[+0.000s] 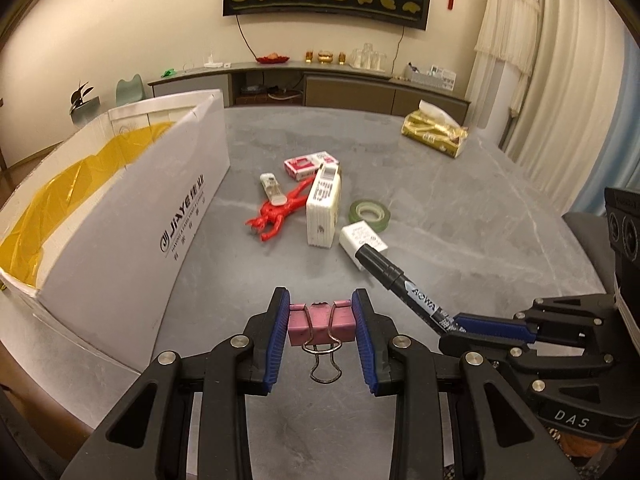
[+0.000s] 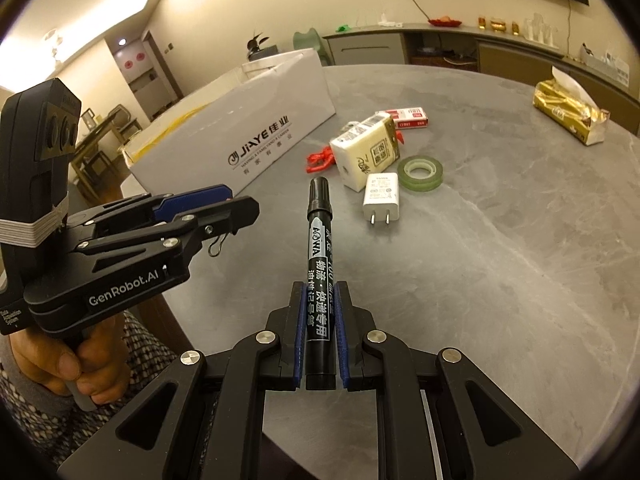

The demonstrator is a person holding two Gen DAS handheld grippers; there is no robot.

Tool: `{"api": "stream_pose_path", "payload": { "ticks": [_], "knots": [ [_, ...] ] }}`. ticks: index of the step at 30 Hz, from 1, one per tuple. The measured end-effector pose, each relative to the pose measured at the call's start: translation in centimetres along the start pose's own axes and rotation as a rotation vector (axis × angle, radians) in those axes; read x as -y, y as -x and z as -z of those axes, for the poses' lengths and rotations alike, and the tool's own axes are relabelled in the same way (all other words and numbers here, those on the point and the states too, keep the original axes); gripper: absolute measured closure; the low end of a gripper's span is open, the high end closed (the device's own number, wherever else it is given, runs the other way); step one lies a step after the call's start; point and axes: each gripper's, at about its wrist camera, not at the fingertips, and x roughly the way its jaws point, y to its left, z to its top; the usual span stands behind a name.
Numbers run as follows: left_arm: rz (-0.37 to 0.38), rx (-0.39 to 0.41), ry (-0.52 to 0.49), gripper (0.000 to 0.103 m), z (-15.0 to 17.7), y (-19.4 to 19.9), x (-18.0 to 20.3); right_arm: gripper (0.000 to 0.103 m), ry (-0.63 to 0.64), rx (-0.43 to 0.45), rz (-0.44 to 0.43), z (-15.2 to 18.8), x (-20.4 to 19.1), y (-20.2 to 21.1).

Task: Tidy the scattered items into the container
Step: 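Carry the pink binder clip and black marker over the white box with both tools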

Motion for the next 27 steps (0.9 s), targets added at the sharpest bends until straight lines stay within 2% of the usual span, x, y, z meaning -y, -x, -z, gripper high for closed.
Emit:
{"api": "stream_pose_path", "payload": {
  "ticks": [16, 27],
  "knots": [
    [0.066, 0.128, 0.057, 0.07, -1.4, 4.7, -1.3, 0.089, 0.054, 0.033, 0.028, -1.8, -4.0, 2.6],
    [0.095, 0.208, 0.149, 0.07, -2.4, 7.7, -4.3, 0.089, 0.104, 0.057, 0.03, -4.2, -6.6, 3.2]
  ]
}}
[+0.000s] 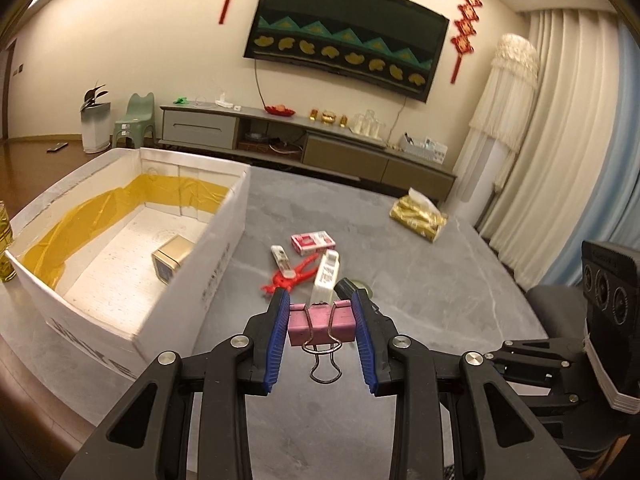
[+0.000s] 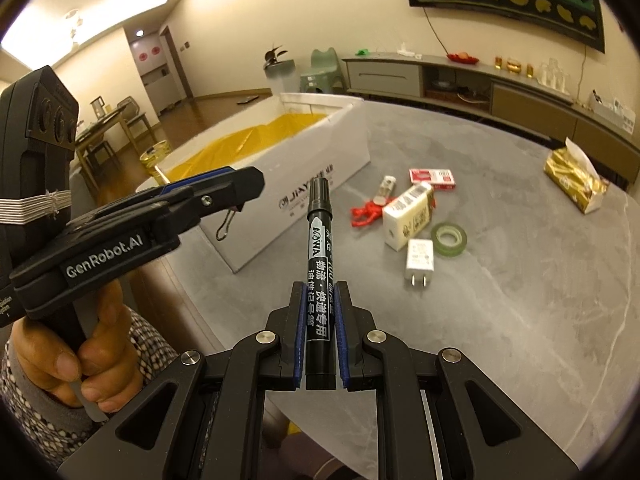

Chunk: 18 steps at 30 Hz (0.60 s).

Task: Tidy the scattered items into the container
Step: 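Carry the pink binder clip and black marker over the white box with both tools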

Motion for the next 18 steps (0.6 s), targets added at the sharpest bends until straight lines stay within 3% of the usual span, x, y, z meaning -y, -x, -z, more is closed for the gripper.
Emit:
{"api": "stream_pose_path", "payload": {
  "ticks": [18],
  "knots": [
    [-0.034, 0.09, 0.148, 0.07, -2.5, 2.9, -6.1, 0.089, 0.072, 0.037, -0.035, -4.5, -2.9, -0.5]
  ]
}}
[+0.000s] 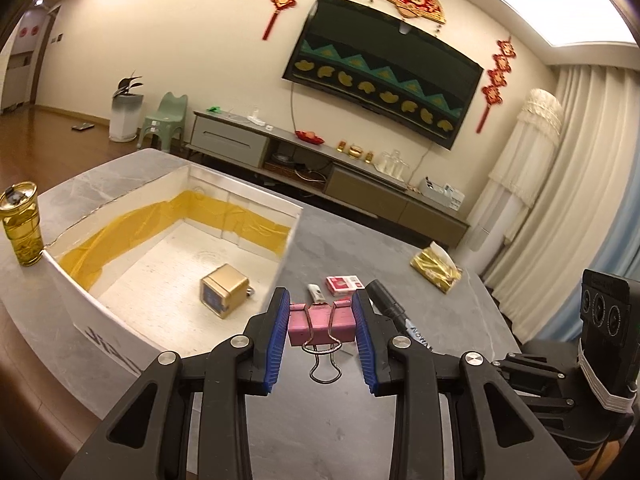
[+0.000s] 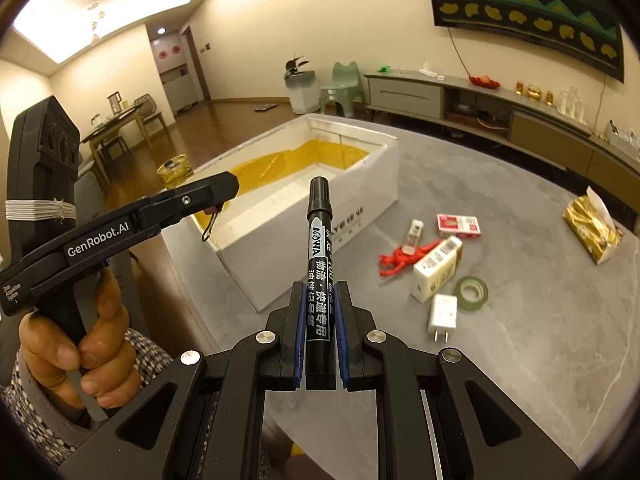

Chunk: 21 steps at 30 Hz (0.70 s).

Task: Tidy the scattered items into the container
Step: 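Carry the pink binder clip and black marker over the white box with both tools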

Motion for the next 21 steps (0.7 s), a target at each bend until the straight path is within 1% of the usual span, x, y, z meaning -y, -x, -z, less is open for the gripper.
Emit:
{"api": "stream_pose_path", "payload": {
  "ticks": [6, 13, 21],
  "knots": [
    [-0.027, 0.016, 0.012, 0.07, -1.0, 0.1, -0.9, 0.089, 0.014, 0.0, -0.022, -1.6, -0.5, -1.1],
    [-0.083, 0.035, 0.051, 0.07, -2.4, 0.1, -2.9, 0.089, 0.045, 0.01, -0.058, -3.9, -1.4, -2.9],
    [-0.147, 0.034, 0.078, 0.07, -3.9, -0.6, -4.7, 0.089, 0.08, 0.019, -0.091, -6.9, -2.1, -4.7]
  ]
}}
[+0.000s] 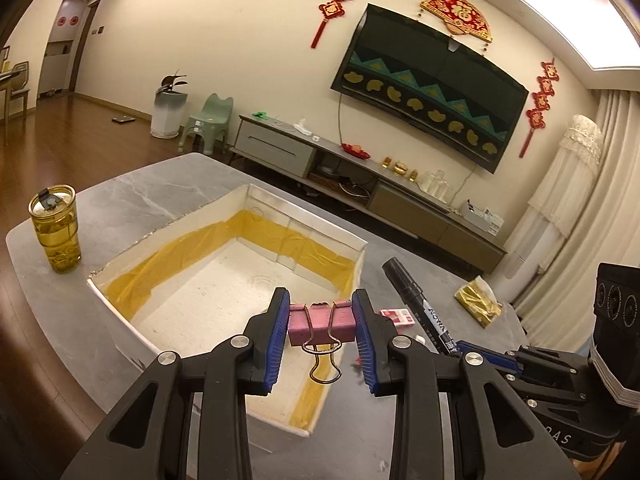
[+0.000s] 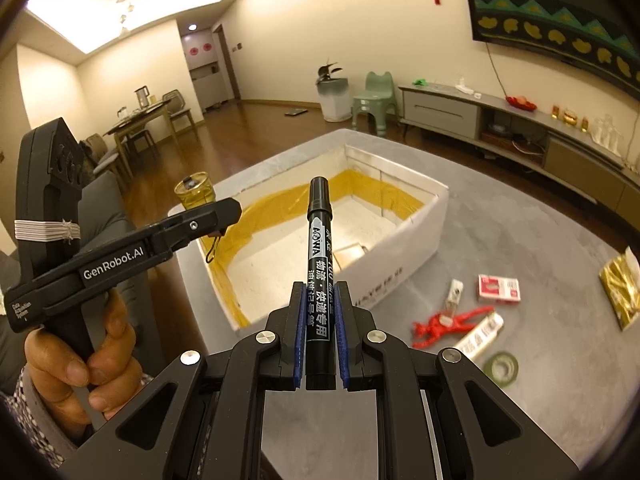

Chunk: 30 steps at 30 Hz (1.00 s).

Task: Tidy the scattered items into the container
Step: 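Carry the pink binder clip and black marker over the white box with both tools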

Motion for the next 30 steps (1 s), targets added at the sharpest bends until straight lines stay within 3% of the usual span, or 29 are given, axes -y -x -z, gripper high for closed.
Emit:
{"api": "stream_pose_path", "payload": {
  "ticks": [16, 30],
  "knots": [
    [-0.133, -0.011, 0.079, 0.07, -4.7, -3.7, -3.0, 0.089, 0.023, -0.022, -0.032, -5.4, 0.3, -5.3],
    [-0.207, -0.122, 0.169, 0.07, -6.6, -9.9, -4.5, 0.089, -0.035, -0.123, -0.031, -9.0, 2.7, -11.3]
  ]
}}
